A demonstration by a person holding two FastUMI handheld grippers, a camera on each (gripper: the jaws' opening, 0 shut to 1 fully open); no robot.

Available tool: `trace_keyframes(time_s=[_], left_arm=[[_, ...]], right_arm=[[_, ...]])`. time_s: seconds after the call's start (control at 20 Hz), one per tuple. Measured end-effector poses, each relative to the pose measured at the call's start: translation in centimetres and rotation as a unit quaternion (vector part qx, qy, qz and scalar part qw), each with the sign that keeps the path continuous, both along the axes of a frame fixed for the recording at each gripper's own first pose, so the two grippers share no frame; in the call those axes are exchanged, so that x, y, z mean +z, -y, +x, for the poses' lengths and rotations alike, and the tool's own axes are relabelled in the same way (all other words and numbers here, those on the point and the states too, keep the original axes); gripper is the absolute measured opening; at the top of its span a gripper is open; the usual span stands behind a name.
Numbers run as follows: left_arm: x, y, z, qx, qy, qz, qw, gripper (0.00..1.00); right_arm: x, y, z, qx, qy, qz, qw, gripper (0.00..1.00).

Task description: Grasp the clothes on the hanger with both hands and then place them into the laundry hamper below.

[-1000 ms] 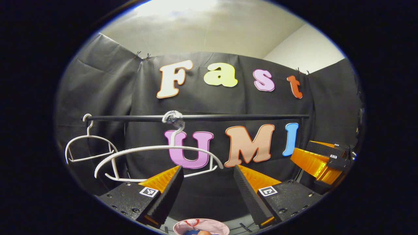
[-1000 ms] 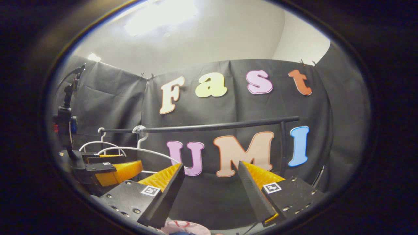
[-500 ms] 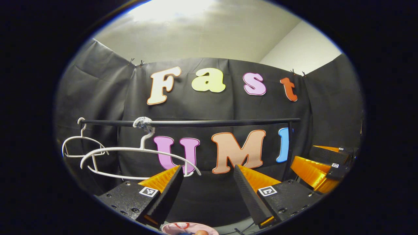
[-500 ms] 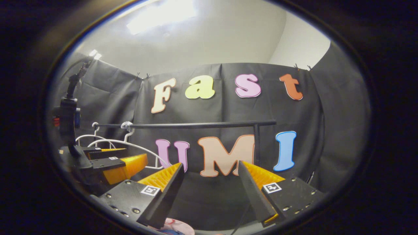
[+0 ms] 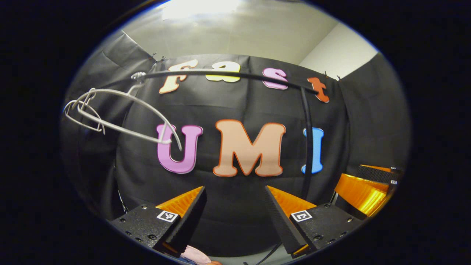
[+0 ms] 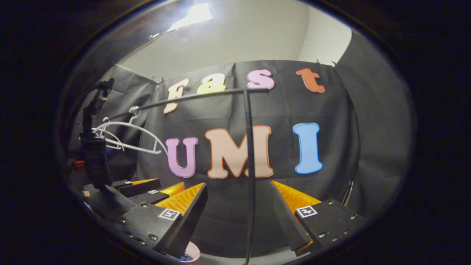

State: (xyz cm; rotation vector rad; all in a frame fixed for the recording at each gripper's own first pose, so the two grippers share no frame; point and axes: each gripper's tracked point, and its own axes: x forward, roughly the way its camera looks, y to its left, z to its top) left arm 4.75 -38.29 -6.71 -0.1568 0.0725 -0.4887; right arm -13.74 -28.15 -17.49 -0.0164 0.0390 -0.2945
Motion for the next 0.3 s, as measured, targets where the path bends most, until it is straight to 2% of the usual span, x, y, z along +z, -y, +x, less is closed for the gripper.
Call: trace_keyframes(time_s=[0.15,0.2,0.3], left_arm=[[-10.7,2.9,-4.6,-0.028,-0.049,0.024,0.998,0.96],[-14.1,3.6,-6.1,-0.033,-0.061,0.031,0.997,0.94],[-19.8,4.5,-8.8,-0.041,-0.084,0.041,0.995,0.96]], right_arm=[[-10.1,2.1,-4.5,-0.009,-0.045,-0.003,0.999,0.99],[-13.3,2.4,-6.1,-0.011,-0.056,0.005,0.998,0.99],[-19.6,3.4,-9.4,-0.012,-0.075,0.026,0.997,0.99]])
